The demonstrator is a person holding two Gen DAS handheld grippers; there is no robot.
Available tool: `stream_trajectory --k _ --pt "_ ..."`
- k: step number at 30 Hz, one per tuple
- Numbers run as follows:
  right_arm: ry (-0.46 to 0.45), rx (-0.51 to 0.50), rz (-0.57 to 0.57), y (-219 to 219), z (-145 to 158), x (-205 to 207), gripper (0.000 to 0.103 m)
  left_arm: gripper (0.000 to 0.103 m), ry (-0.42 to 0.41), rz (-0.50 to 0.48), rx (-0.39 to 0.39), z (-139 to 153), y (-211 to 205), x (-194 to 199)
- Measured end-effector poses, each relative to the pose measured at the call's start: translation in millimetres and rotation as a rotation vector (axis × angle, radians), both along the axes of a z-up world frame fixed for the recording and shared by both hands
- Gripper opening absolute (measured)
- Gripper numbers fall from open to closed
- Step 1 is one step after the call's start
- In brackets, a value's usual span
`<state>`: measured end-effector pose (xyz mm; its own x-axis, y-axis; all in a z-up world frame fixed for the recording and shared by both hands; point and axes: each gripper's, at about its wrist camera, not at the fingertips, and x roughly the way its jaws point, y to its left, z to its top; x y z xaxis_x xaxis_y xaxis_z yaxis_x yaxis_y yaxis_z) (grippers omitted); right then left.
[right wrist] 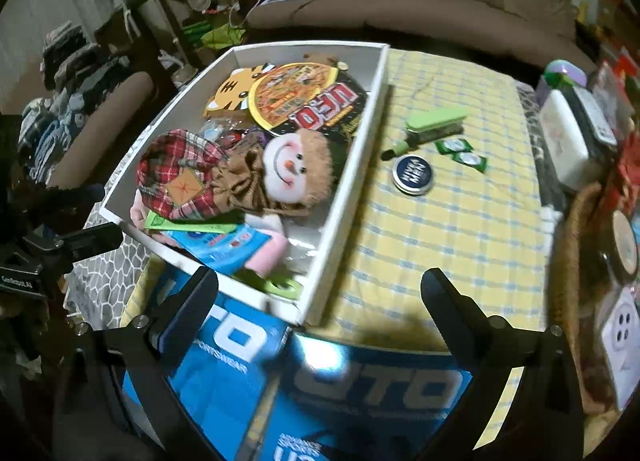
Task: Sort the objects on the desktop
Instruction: 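Move the right gripper back over the table toward the NIVEA MEN tin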
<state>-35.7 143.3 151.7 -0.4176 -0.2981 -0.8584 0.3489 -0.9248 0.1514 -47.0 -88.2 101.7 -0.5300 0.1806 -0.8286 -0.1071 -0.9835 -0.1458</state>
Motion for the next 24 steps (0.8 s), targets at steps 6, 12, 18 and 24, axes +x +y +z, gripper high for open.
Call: stream_trajectory --k 6,12,18,24 --pt "0.006 -0.021 -0.048 42 2 7 0.103 0.103 0.017 -0.043 -0.035 16 40 -5" --pt "0.037 -0.083 -0.126 101 6 2 0.103 0.103 0.066 -0.065 0.021 25 76 -21" --pt "0.064 -0.029 -0.109 132 -5 -19 0.103 0.103 0.067 -0.045 0.168 14 92 -44" --pt "0.082 0.021 -0.025 128 -25 -55 0.102 0.103 -0.007 -0.003 0.306 -3 100 -89"
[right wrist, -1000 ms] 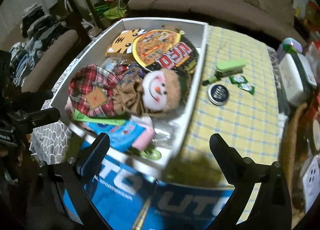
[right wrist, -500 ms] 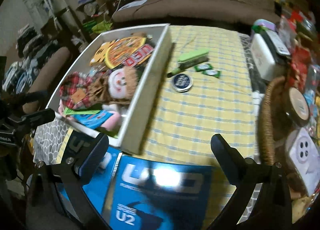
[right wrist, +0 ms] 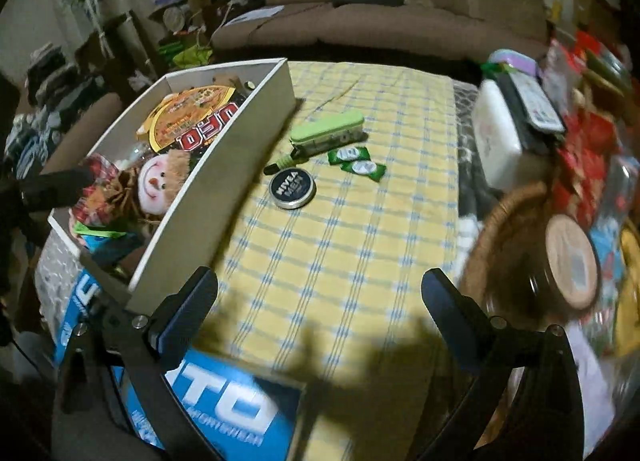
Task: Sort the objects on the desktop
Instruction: 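Move the right gripper back over the table toward the NIVEA MEN tin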
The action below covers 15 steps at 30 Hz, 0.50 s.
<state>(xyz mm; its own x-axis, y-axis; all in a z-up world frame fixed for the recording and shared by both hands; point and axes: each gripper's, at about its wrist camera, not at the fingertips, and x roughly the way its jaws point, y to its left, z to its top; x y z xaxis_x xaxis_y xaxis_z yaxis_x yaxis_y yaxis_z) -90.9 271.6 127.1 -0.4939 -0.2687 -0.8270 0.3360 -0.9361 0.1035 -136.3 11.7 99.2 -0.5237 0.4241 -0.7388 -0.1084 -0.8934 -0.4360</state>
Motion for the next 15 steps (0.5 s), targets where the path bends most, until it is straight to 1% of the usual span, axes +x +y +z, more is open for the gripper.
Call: stream_trajectory --k 2,4,6,9,10,13,15 --pt "0.011 0.011 0.044 -9 -8 -16 0.102 0.103 -0.014 0.017 0.049 -3 -2 -16" --pt "0.019 0.011 0.091 -19 -17 -31 0.101 0.103 -0.027 0.02 0.08 -8 -4 -26" --pt "0.021 0.006 0.143 -29 -29 -50 0.099 0.103 -0.033 0.019 0.1 -13 -6 -32" --pt "0.009 0.019 0.193 -43 -49 -73 0.098 0.103 -0.038 0.022 0.128 -20 -12 -39" --pt "0.001 0.018 0.212 -48 -58 -81 0.098 0.103 -0.042 0.029 0.148 -24 -15 -41" --pt "-0.008 0.023 0.26 -62 -78 -99 0.097 0.103 -0.056 0.039 0.189 -32 -24 -47" --pt "-0.013 0.037 0.284 -69 -91 -107 0.096 0.103 -0.059 0.043 0.201 -36 -26 -51"
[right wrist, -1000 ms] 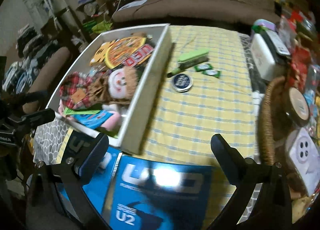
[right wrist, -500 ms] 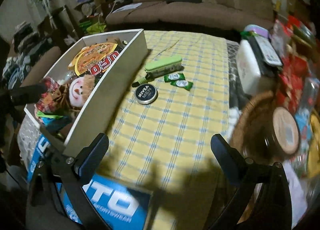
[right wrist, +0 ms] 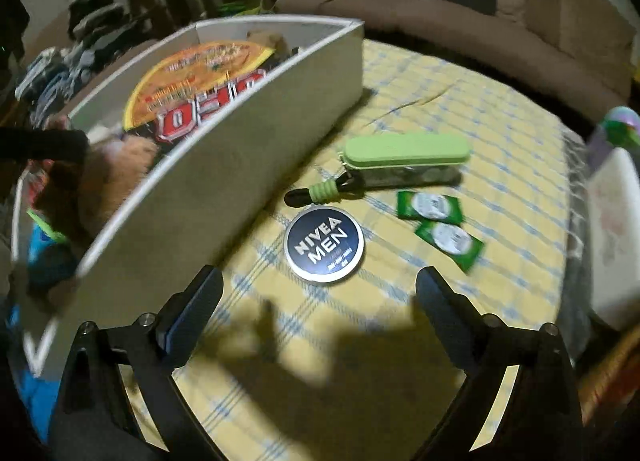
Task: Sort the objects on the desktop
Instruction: 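Move the right gripper back over the table toward the NIVEA MEN tin, then grasp the NIVEA MEN tin with the right gripper and lift it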
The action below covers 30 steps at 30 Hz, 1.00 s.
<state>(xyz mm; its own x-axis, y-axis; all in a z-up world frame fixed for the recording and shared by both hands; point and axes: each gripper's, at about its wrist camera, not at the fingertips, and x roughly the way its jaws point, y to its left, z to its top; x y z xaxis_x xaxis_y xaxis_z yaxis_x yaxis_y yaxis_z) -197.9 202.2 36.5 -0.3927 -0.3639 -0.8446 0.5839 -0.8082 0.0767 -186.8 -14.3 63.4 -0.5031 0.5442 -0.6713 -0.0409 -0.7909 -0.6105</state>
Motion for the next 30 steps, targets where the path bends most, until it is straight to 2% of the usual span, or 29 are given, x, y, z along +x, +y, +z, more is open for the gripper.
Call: stream_trajectory --k 3,8,10,11,12,17,21,24,26,28,30 --pt "-0.01 0.013 0.022 -8 -18 -10 0.092 0.103 -0.004 -0.009 0.013 -7 0 -3" --pt "-0.021 -0.004 0.039 -13 -36 -22 0.091 0.103 -0.008 -0.022 0.013 -15 5 -8" --pt "-0.029 -0.003 0.042 -16 -41 -27 0.082 0.103 -0.006 -0.028 0.009 -15 6 -8" --pt "-0.028 -0.004 0.042 -17 -43 -28 0.067 0.103 -0.006 -0.027 0.011 -15 7 -8" --pt "-0.023 0.006 0.038 -18 -45 -30 0.057 0.103 -0.008 -0.026 0.017 -16 7 -9" --pt "-0.014 -0.001 0.002 -7 -40 -29 0.057 0.103 -0.015 -0.03 0.031 -15 12 -8" --pt "0.023 -0.062 -0.039 13 -12 -15 0.057 0.103 -0.016 -0.059 0.076 -14 23 -7" --pt "0.072 -0.14 -0.049 32 22 10 0.057 0.096 -0.019 -0.066 0.159 -9 32 -6" --pt "0.113 -0.205 -0.028 42 53 36 0.057 0.096 -0.019 -0.085 0.207 -6 38 -5" --pt "0.148 -0.228 -0.001 41 77 58 0.057 0.096 -0.023 -0.109 0.236 -3 47 -4" --pt "0.171 -0.246 0.027 39 98 75 0.057 0.096 -0.036 -0.132 0.299 -2 54 1"
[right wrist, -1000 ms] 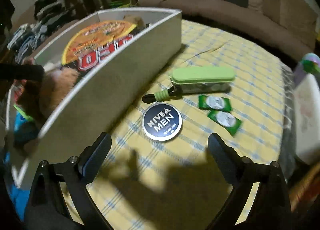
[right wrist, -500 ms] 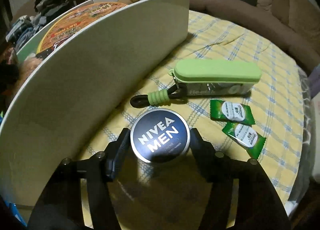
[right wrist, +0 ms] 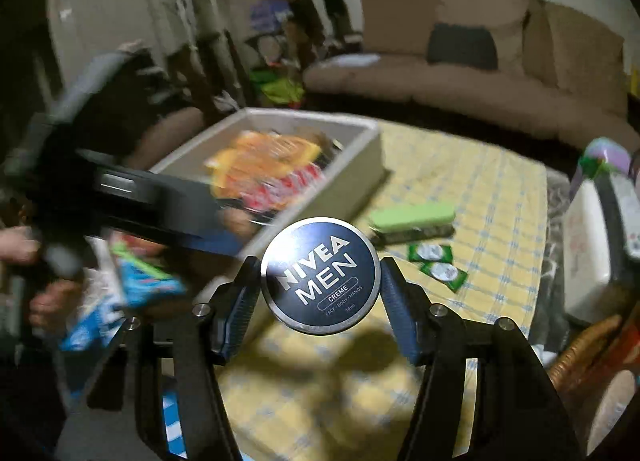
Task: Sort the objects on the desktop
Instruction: 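Grasp the NIVEA MEN tin with the right gripper and lift it, then carry the tin over the white box and open the right gripper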
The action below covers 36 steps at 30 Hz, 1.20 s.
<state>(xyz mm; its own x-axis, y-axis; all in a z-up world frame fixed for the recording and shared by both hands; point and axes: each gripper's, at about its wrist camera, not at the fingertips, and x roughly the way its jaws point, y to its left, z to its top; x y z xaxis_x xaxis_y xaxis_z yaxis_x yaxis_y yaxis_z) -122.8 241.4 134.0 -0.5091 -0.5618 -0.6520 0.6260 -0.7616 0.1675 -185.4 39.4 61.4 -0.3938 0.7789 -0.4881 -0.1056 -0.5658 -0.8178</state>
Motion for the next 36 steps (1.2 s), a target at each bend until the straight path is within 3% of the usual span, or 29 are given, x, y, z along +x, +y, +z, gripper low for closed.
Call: stream_trajectory --k 1,2,3,5,9,15,21,25,28,30,36 --pt "0.012 -0.002 0.013 -3 10 9 0.057 0.092 -0.001 -0.008 0.026 1 1 2" --pt "0.017 -0.005 0.029 -7 18 17 0.057 0.073 0.005 -0.022 0.05 2 3 6" --pt "0.018 -0.008 0.04 -11 23 23 0.057 0.039 0.009 -0.037 0.063 3 6 9" --pt "0.027 0.003 0.059 -21 32 36 0.057 0.018 0.0 -0.065 0.101 6 9 16" --pt "0.012 0.007 0.065 -35 38 54 0.057 0.016 0.018 -0.058 0.099 17 0 35" --pt "0.019 0.02 0.106 -69 59 74 0.057 0.015 0.056 -0.017 0.127 34 -51 65" --pt "0.028 0.059 0.181 -156 80 79 0.057 0.016 0.089 0.074 0.151 47 -138 83" --pt "0.029 0.074 0.207 -218 80 69 0.057 0.019 0.084 0.134 0.108 48 -202 70" --pt "0.018 0.076 0.204 -266 71 49 0.057 0.029 0.068 0.186 0.04 43 -243 54" --pt "0.007 0.096 0.186 -292 60 32 0.057 0.059 0.043 0.239 0.024 36 -269 45" --pt "-0.118 0.141 0.1 -336 7 -32 0.057 0.059 -0.024 0.298 0.09 -2 -321 19"
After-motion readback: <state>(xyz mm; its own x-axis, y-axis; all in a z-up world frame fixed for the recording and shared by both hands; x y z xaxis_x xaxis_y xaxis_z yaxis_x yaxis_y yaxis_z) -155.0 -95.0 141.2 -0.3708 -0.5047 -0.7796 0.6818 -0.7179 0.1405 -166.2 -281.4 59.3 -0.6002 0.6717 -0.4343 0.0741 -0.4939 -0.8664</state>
